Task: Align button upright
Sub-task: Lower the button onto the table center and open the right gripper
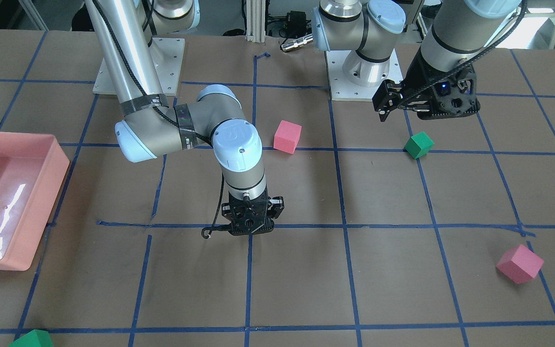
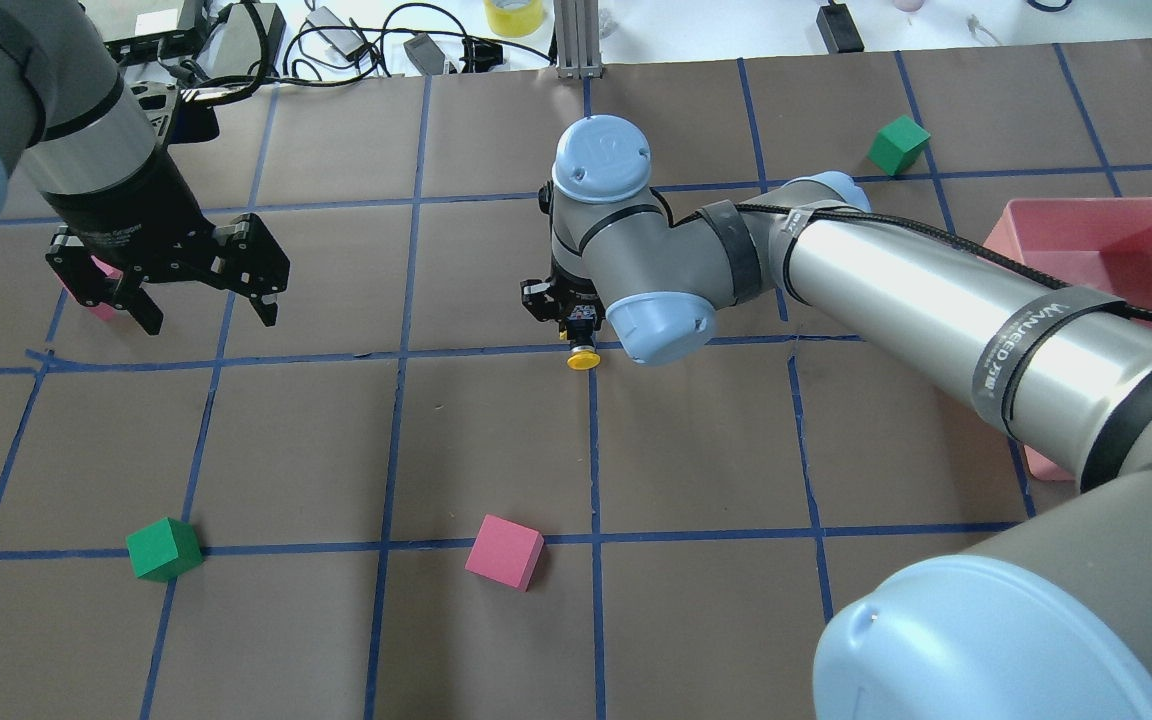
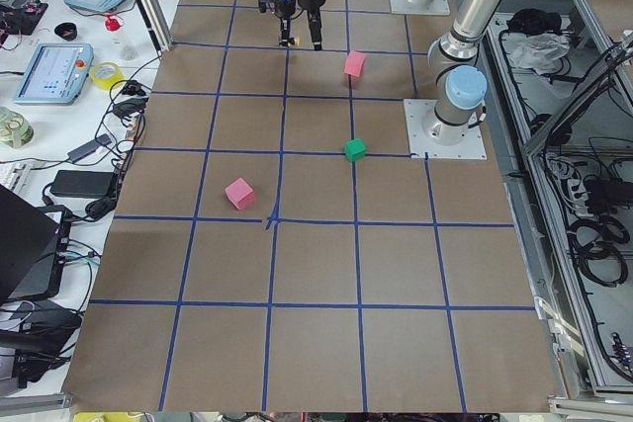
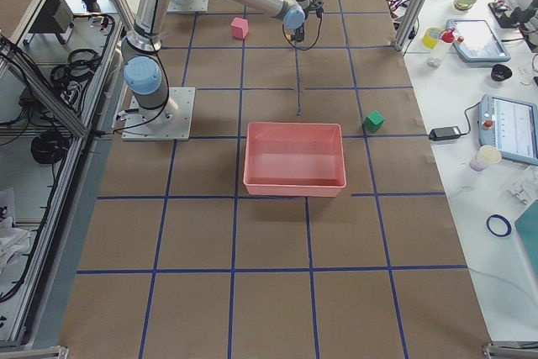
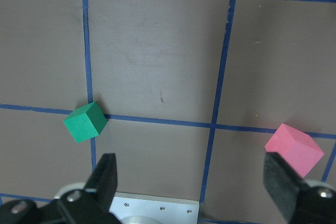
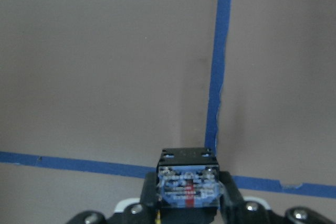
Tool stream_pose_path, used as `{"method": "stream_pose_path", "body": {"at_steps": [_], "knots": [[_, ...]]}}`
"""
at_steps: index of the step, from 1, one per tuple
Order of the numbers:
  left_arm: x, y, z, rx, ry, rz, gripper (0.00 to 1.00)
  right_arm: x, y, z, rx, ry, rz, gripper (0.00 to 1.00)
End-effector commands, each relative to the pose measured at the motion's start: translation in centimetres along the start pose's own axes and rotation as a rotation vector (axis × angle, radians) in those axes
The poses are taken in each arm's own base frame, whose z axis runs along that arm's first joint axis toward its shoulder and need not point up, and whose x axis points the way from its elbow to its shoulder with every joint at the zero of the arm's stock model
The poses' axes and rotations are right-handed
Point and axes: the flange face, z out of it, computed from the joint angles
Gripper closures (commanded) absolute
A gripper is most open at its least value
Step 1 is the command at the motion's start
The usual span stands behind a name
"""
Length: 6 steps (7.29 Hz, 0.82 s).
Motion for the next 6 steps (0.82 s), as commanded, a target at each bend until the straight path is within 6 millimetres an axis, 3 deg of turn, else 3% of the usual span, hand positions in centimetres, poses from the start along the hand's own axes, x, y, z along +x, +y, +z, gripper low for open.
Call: {"method": "stream_pose_path", "body": {"at_steps": [1, 2, 3, 4, 5, 6], "knots": [[0.0, 0.0, -0.1, 0.001, 0.001, 0.0, 0.0, 0.0, 0.0, 1.1, -0.009, -0.005, -0.008, 0.83], [0.0, -0.1, 0.1, -0.002, 0.003, 0.0, 0.0, 0.0, 0.1, 0.7, -0.008, -0.004, -0.009, 0.44], [0.0, 0.0, 0.0, 0.0, 0.0, 0.002, 0.0, 0.3, 0.6, 1.2, -0.02, 0.008, -0.01, 0.32], [0.0, 0.0, 0.0, 0.0, 0.001, 0.002, 0.0, 0.5, 1.1, 1.6, -0.031, 0.013, -0.009, 0.28], [0.0, -0.1, 0.1, -0.002, 0.0, 0.002, 0.0, 0.4, 0.9, 1.1, -0.02, 0.01, -0.013, 0.09], [-0.1, 0.0, 0.0, 0.0, -0.006, 0.009, 0.0, 0.0, 0.4, -2.2, 0.025, -0.005, -0.041, 0.0]]}}
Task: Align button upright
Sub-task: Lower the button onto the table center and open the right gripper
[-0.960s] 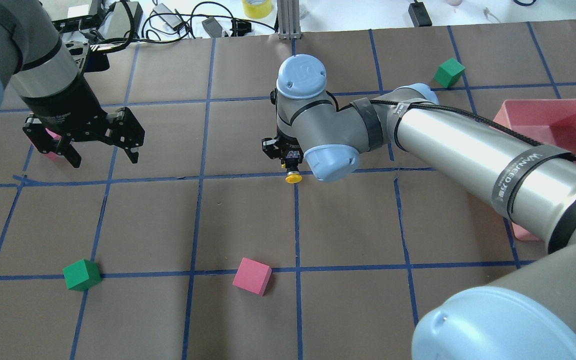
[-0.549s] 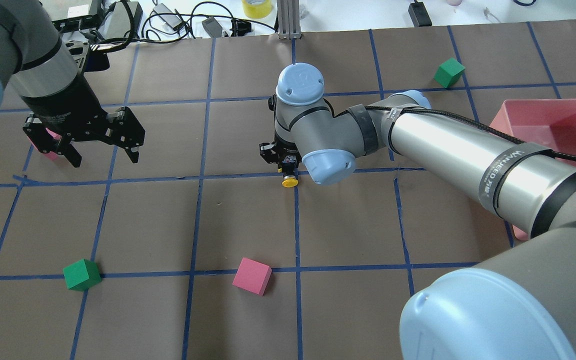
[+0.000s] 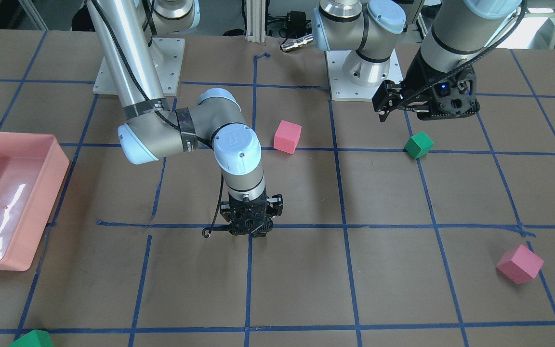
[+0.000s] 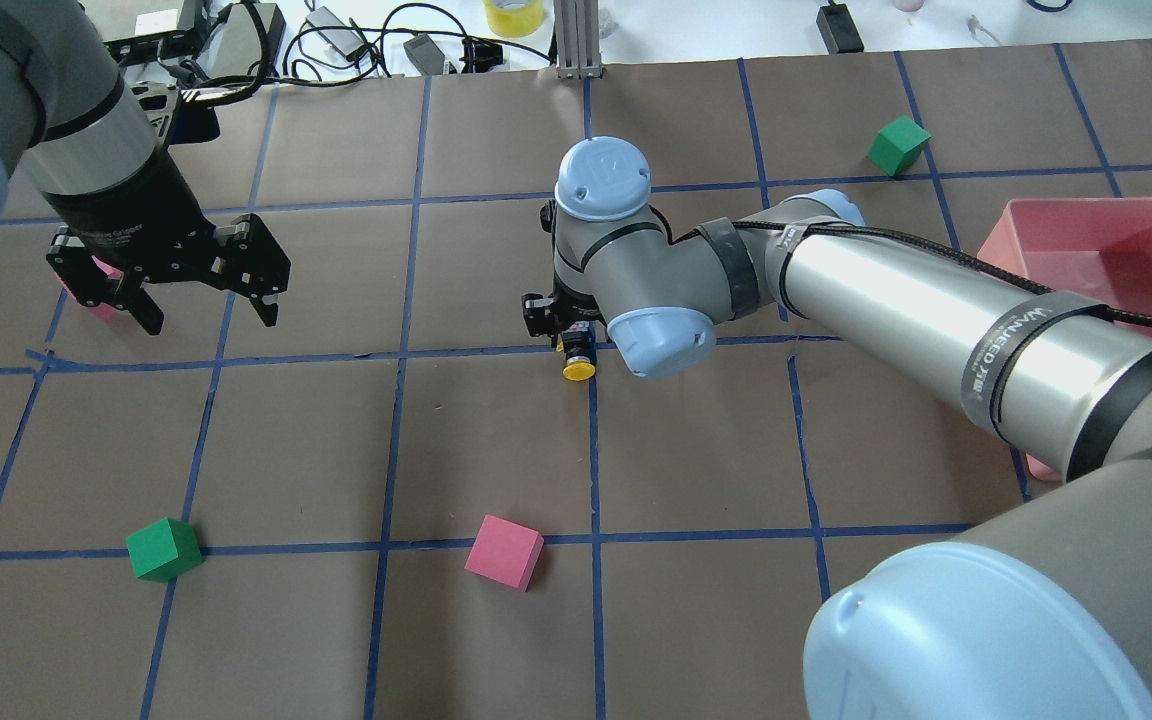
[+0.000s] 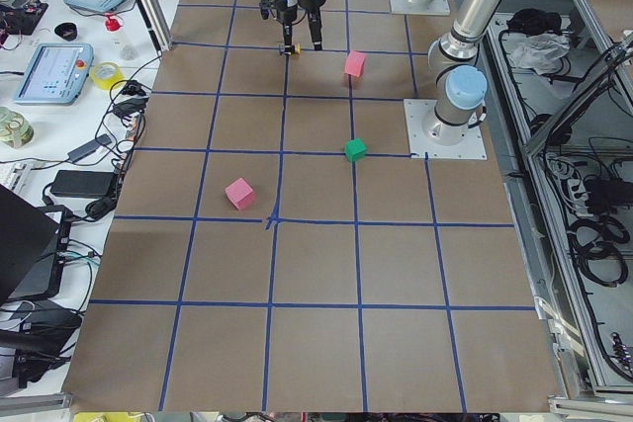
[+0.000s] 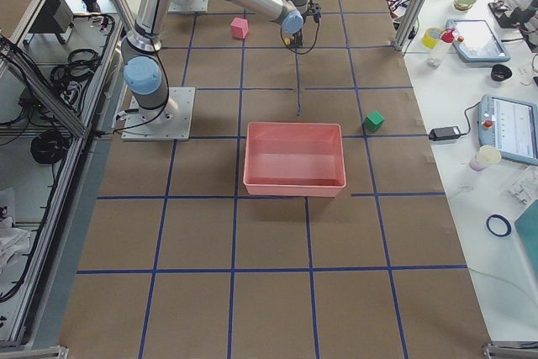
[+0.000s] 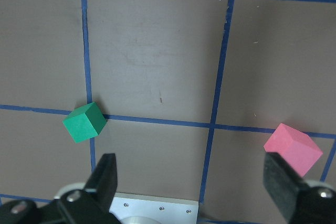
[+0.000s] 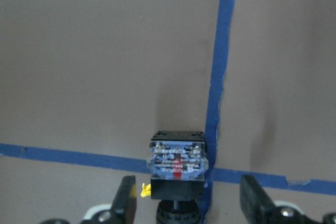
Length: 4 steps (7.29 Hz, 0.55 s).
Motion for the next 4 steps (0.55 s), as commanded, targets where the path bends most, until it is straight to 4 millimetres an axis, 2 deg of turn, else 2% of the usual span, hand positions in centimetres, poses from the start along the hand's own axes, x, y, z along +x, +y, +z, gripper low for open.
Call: {"method": "stream_pose_path", "body": {"at_steps": [1, 2, 3, 4], "knots": [[-0.1, 0.1, -0.1, 0.001, -0.007, 0.006, 0.0, 0.2, -0.5, -6.8, 0.064, -0.015, -0.021, 0.0], [0.0, 0.1, -0.1, 0.002, -0.001, -0.003, 0.0, 2.2, -1.1, -12.2, 0.063, -0.006, 0.01, 0.0], [0.0, 0.1, -0.1, 0.002, -0.001, -0.003, 0.0, 6.2, -2.1, -17.5, 0.014, 0.041, 0.062, 0.0], [0.0, 0.1, -0.1, 0.002, -0.001, -0.003, 0.0, 9.6, -1.5, -24.3, -0.033, 0.057, 0.09, 0.0]]}}
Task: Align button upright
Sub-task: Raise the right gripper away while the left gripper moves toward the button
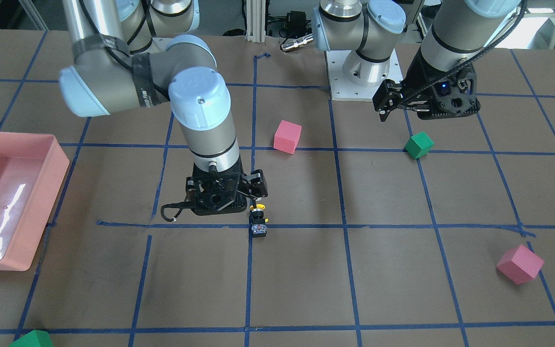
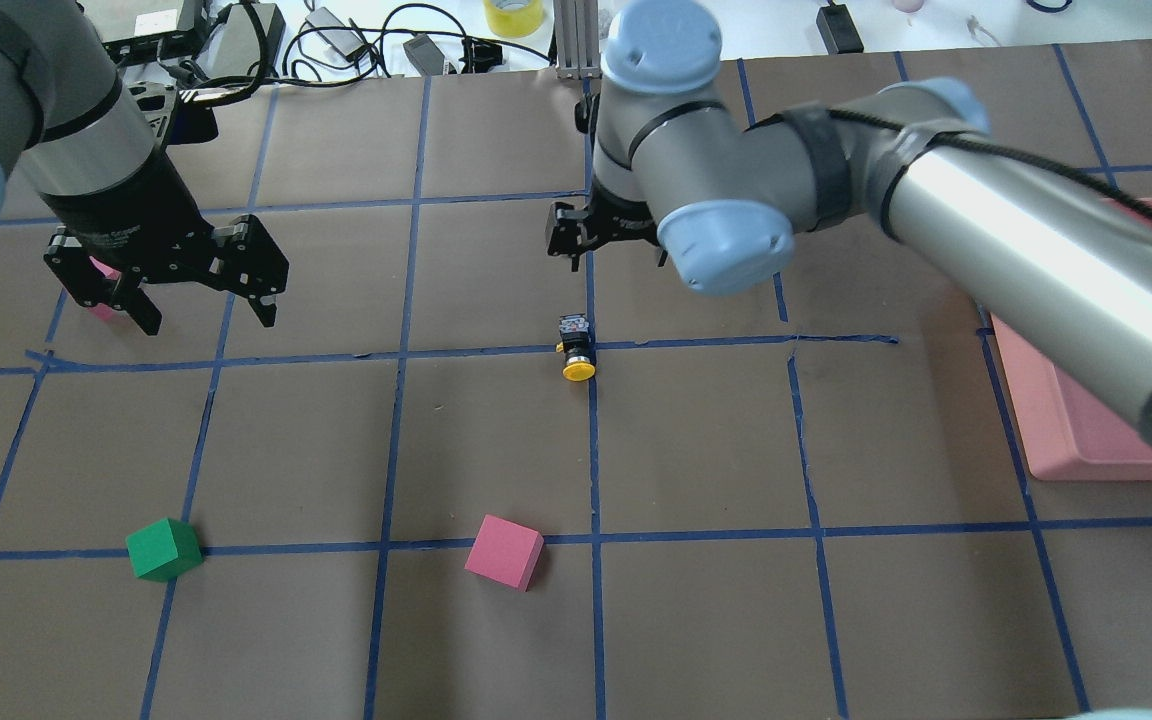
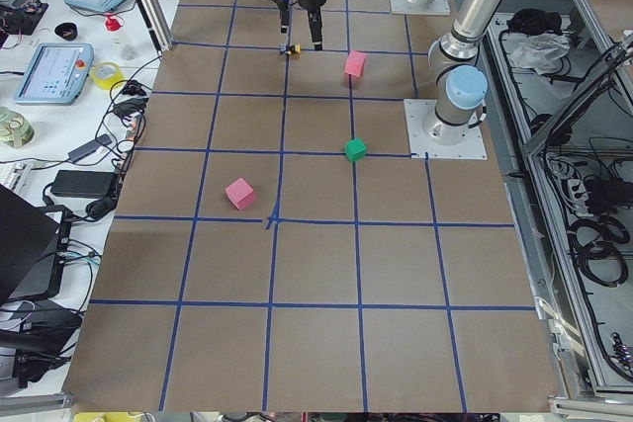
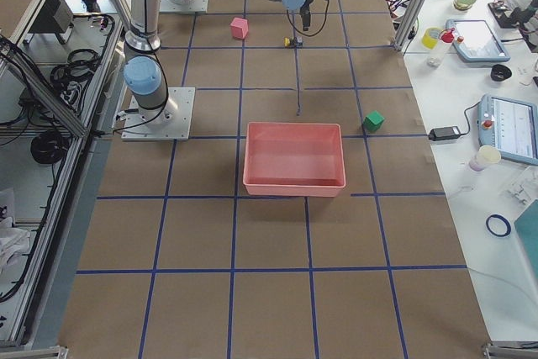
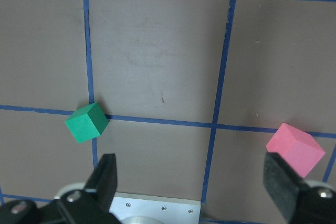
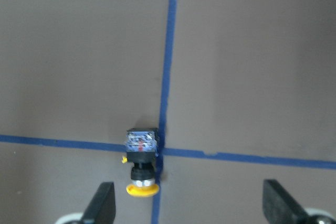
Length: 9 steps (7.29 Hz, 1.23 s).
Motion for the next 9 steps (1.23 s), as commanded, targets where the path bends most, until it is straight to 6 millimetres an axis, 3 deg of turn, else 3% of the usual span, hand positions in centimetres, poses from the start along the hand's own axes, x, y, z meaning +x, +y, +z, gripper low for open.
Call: {"method": "stream_pose_path", "body": {"at_steps": [1, 2, 3, 5, 7, 8, 9], "knots": [[0.0, 0.0, 0.0, -0.001, 0.002, -0.001, 0.0, 8.1, 0.4, -12.0, -0.098, 0.039, 0.042, 0.0], [0.0, 0.0, -0.1, 0.002, 0.005, 0.017, 0.0, 12.0, 0.5, -15.2, -0.11, 0.071, 0.015, 0.0], [0.0, -0.4, 0.4, -0.009, 0.004, 0.007, 0.0, 15.0, 1.8, -18.2, -0.099, 0.083, 0.034, 0.0], [0.8, 1.0, -1.1, 0.023, 0.05, 0.024, 0.0, 15.0, 4.7, -21.6, -0.082, 0.083, 0.007, 0.0], [1.8, 2.9, -2.7, 0.057, 0.151, 0.034, 0.0, 13.9, 4.8, -20.4, -0.097, 0.08, -0.003, 0.01], [2.9, 2.3, -1.7, 0.049, 0.17, 0.065, 0.0, 12.3, 5.4, -18.4, -0.103, 0.08, -0.036, 0.01], [4.9, 0.5, 0.1, 0.061, 0.274, 0.13, 0.0, 11.4, 4.7, -17.9, -0.029, 0.084, -0.053, 0.0]]}}
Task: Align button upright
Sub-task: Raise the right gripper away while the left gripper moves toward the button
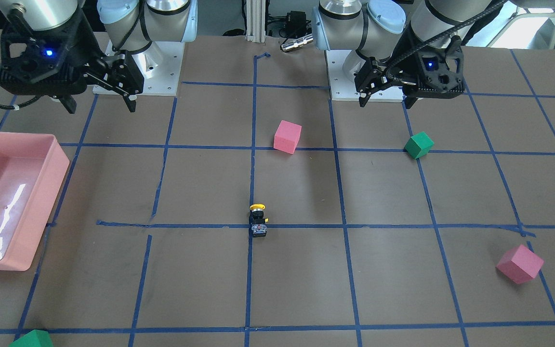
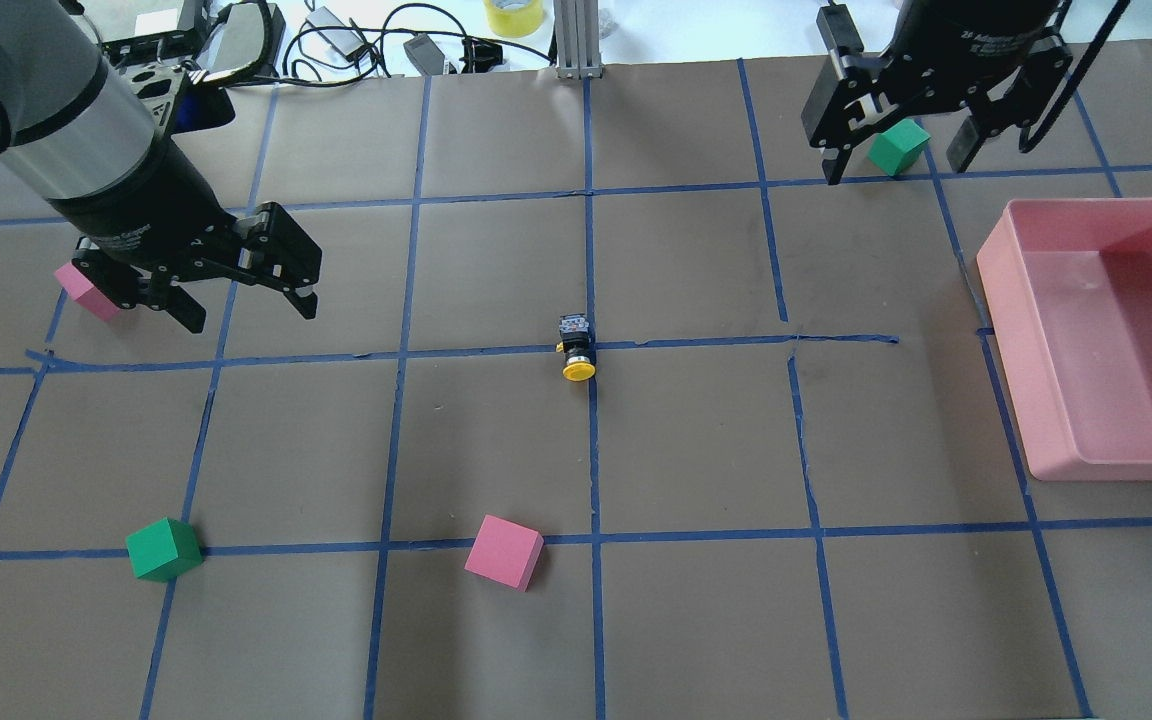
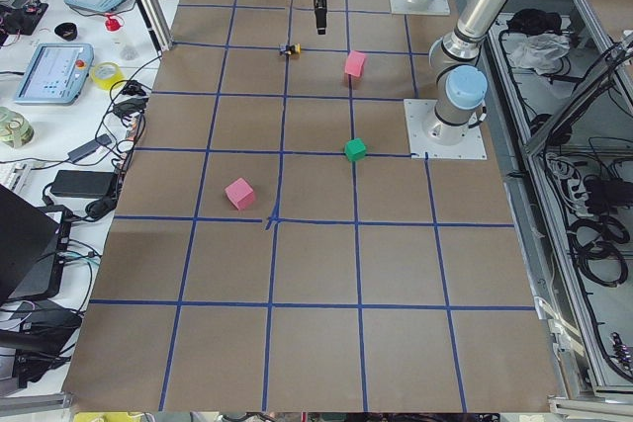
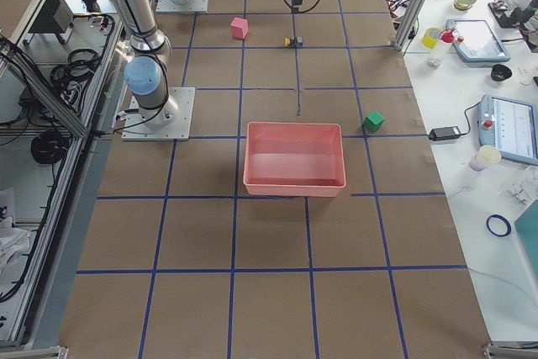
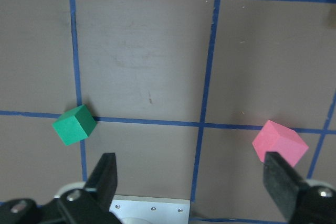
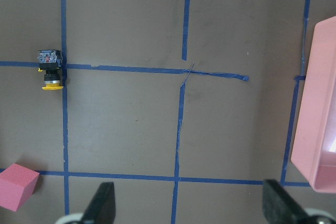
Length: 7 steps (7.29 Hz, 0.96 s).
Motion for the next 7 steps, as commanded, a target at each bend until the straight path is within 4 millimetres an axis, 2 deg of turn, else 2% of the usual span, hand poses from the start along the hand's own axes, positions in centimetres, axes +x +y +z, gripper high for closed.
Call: {"method": "stream_pose_path", "body": {"at_steps": [1, 2, 3, 4, 6, 7], "knots": [[2.7, -3.2, 5.2, 0.052, 0.109, 0.085, 0.0, -1.5, -0.4, 1.5, 0.049, -0.004, -0.023, 0.0], [4.6, -4.8, 9.1, 0.102, 0.109, 0.162, 0.0, -1.6, -0.4, 2.1, 0.037, -0.007, -0.022, 0.0], [4.9, -6.2, 11.7, 0.091, 0.11, 0.163, 0.0, -1.6, -0.3, 2.6, 0.031, -0.009, -0.019, 0.0], [5.8, -6.8, 13.8, 0.06, 0.1, 0.144, 0.0, -1.6, -0.3, 2.6, 0.03, -0.01, -0.019, 0.0], [9.5, -7.3, 17.2, 0.071, 0.042, 0.134, 0.0, -1.5, -0.3, 2.8, 0.023, -0.01, -0.017, 0.0], [11.5, -7.6, 19.1, 0.08, 0.05, 0.023, 0.0, -1.5, -0.2, 2.9, 0.019, -0.011, -0.017, 0.0]]}}
